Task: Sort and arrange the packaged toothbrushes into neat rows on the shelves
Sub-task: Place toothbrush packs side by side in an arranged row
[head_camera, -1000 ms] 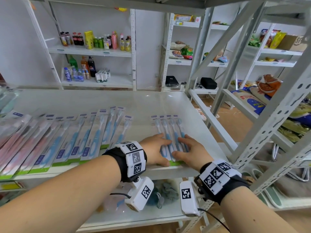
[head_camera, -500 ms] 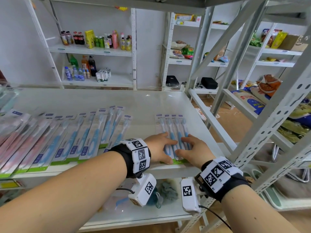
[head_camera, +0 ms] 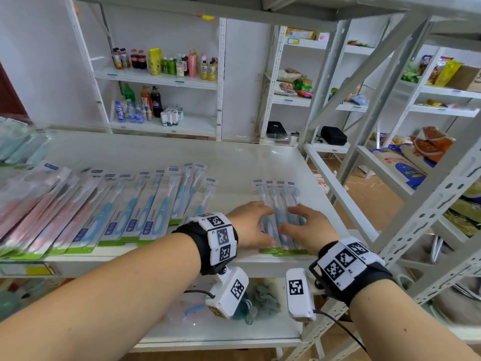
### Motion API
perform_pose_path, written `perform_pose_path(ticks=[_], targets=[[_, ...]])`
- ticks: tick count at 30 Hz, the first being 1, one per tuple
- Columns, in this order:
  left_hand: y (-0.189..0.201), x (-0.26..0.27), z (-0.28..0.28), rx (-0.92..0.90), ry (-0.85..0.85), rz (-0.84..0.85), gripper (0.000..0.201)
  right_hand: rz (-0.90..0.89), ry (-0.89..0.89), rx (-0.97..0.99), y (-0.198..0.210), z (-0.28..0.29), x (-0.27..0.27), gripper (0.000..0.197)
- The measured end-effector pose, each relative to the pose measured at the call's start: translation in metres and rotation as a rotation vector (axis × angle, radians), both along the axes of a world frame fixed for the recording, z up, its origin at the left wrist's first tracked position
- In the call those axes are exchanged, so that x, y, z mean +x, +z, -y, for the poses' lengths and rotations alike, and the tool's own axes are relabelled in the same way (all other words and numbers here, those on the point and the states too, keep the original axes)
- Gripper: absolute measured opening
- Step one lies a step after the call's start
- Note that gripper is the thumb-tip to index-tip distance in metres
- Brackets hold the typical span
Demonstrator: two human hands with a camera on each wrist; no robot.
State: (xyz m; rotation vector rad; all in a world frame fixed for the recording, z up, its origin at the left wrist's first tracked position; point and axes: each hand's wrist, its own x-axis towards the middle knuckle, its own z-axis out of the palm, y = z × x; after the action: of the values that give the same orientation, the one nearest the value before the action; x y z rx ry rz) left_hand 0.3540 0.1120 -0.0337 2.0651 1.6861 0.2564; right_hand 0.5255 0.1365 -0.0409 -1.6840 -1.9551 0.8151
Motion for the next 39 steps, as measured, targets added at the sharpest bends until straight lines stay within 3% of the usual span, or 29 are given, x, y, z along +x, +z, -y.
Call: perform_pose_path(ticks=[4,8,17,21,26,39], targets=[[0.010,-0.029,0.009,0.091,0.122,0.101,0.060,-0.013,0.047,0.011,0.010,-0.002,-0.027,0.057],[0.018,-0.073,0.025,0.113,0.269,0.153,0.052,-0.076,0.087,0.004,0.014,0.000,-0.070,0.053],[0.018,-0.168,0.070,0.031,0.598,0.042,0.050,0.023,0.232,-0.035,0.013,0.007,-0.163,0.048],[0.014,-0.180,0.076,-0.038,0.611,0.001,0.062,0.156,0.275,-0.083,0.014,0.006,-0.194,0.038],[0.013,-0.179,0.071,-0.086,0.608,-0.005,0.065,0.233,0.207,-0.096,0.011,-0.002,-0.215,0.039],[0.005,-0.175,0.061,-0.172,0.540,-0.172,0.082,0.261,0.184,-0.186,0.006,-0.008,-0.233,0.037]])
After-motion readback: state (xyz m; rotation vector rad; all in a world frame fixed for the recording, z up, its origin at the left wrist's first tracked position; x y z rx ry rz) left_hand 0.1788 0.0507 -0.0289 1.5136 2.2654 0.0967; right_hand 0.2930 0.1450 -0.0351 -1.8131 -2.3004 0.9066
